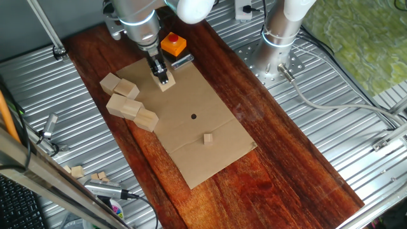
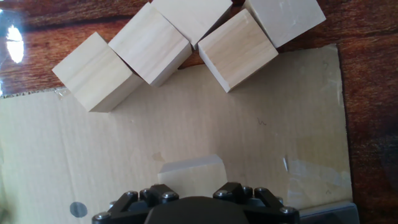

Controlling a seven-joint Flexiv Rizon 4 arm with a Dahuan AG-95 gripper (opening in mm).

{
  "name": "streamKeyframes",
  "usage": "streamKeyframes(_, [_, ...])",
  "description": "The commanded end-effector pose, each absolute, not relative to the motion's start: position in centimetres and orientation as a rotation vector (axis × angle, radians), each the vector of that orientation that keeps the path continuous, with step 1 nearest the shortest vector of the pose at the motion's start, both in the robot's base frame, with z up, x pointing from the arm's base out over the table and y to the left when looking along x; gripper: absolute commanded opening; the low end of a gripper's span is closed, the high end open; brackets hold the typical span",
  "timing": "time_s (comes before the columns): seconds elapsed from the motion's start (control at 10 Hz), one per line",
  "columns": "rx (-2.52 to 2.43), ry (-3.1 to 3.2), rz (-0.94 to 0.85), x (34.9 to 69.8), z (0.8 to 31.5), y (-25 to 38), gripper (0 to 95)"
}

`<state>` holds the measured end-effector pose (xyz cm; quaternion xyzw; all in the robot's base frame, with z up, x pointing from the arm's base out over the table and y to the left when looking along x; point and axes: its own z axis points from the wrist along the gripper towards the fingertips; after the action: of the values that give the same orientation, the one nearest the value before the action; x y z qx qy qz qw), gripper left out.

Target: Stack the blocks into a pyramid shape

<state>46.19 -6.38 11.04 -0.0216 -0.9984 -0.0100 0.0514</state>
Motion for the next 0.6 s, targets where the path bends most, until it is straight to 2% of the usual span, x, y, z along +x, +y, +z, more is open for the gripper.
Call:
streamKeyframes(0.1, [-0.085, -3.037, -0.049, 46.4, 10.5, -6.4, 0.0])
streamKeyframes(0.6, [-0.091, -3.035, -0.074, 46.3, 8.8, -6.5, 0.0])
